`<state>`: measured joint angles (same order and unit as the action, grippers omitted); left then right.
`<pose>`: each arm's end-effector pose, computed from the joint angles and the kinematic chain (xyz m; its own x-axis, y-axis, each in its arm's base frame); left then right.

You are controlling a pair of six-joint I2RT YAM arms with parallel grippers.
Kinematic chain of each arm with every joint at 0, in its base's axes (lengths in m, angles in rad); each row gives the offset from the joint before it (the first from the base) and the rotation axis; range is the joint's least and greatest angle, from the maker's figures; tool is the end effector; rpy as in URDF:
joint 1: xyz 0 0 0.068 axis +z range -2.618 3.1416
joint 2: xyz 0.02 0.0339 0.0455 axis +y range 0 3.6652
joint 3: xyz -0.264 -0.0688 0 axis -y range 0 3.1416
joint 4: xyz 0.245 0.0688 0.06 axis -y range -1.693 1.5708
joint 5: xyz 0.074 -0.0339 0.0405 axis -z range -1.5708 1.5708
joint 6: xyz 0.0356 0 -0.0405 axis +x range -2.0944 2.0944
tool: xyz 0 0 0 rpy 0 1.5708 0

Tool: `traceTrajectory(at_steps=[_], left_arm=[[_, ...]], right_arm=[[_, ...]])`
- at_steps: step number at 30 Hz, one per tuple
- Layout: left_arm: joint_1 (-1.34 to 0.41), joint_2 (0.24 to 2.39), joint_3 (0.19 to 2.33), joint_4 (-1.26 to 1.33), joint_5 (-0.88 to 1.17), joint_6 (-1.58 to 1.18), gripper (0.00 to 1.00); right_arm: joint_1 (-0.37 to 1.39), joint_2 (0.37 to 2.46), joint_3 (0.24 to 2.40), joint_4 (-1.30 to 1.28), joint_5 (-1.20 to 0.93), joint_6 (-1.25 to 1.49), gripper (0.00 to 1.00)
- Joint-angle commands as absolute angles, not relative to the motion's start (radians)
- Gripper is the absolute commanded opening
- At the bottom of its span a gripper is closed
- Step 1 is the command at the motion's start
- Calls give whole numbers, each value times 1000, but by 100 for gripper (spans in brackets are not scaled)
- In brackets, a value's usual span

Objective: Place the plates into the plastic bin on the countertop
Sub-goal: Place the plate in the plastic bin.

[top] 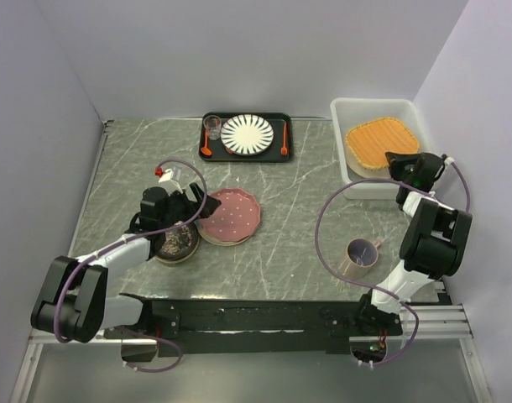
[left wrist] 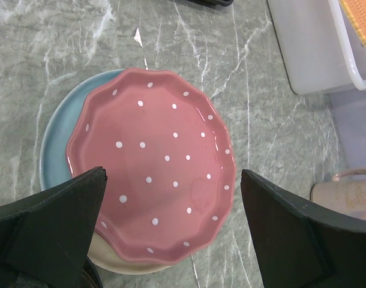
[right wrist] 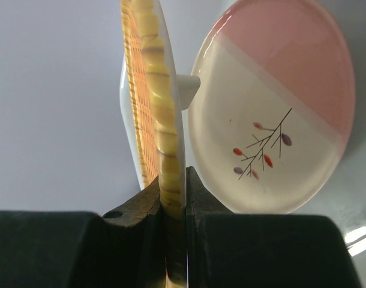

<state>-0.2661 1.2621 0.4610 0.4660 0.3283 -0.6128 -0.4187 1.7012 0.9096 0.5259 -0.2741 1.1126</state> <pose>0.2431 -0.0782 0.1954 -0.5717 -0.4085 -0.7115 0.2615 0.7313 -0.6299 0.3453 -0.1431 0.2147 0.0309 0.9313 -0.3631 0.2827 0.3403 0.8968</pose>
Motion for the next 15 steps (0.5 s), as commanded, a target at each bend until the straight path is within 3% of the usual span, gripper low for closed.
traceTrajectory(at_steps=[1,15], left_arm=[[-270,1266,505,509,350,-591,99],[-270,1255,497,497,348,-583,99]], right_arm=[[-407,1694,1008,586,-215,1086,0],[-361,1779,1092,505,-190,1022,0]])
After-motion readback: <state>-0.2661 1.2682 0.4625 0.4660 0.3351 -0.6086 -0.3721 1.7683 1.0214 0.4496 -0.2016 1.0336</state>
